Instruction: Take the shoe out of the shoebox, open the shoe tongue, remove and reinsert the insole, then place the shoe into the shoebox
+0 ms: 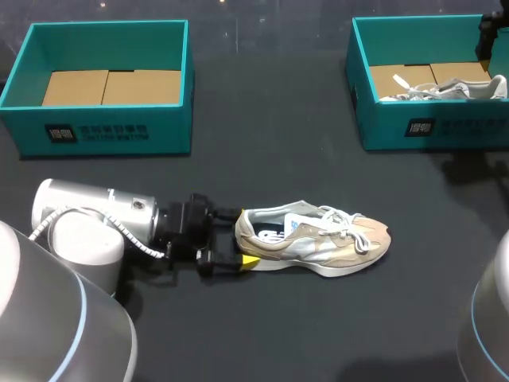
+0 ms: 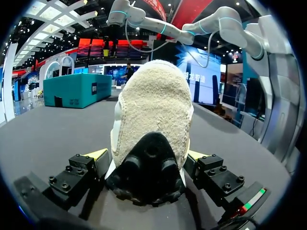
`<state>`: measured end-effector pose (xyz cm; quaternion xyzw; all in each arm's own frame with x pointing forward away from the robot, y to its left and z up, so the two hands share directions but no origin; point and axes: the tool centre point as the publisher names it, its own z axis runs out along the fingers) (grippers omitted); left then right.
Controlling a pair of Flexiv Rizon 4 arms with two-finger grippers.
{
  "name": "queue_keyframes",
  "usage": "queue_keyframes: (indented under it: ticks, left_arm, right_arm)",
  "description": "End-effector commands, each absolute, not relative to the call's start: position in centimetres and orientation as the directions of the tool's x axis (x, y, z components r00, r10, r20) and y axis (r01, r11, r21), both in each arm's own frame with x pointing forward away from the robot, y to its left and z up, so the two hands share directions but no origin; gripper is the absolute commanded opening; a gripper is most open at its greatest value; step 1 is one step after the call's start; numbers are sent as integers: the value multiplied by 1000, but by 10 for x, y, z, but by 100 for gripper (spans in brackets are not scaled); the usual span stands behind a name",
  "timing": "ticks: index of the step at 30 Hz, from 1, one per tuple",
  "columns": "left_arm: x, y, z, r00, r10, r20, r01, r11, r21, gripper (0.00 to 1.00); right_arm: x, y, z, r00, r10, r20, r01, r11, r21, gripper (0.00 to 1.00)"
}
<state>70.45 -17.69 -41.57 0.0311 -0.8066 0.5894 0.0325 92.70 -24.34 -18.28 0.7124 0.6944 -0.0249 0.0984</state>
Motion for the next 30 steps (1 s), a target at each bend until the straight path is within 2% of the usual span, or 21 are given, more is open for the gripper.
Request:
queue_keyframes:
  ticks: [1, 21, 22, 24, 25, 30]
  left_arm:
    - [706, -187, -419, -996, -16, 88, -89, 306, -948, 100]
    - [701, -203, -422, -996, -20, 82, -84, 287, -954, 100]
    - [701, -204, -422, -996, -19, 83, -85, 283, -955, 92]
    - [700, -205, -422, -996, -16, 83, -84, 275, -958, 40]
    - [699, -206, -422, -996, -15, 83, -84, 273, -958, 0]
    - [695, -208, -421, -997, -9, 77, -76, 268, -960, 0]
  right_arm:
    - [926, -243, -183, 35, 984, -174, 994, -16, 106, 100]
    - [926, -243, -183, 35, 984, -174, 994, -16, 106, 100]
    - [926, -243, -183, 35, 984, -174, 994, -16, 106, 100]
    - [926, -243, -183, 35, 984, -174, 994, -16, 106, 100]
    - [926, -243, -183, 35, 984, -174, 994, -16, 106, 100]
    - [926, -243, -183, 35, 984, -174, 994, -16, 106, 100]
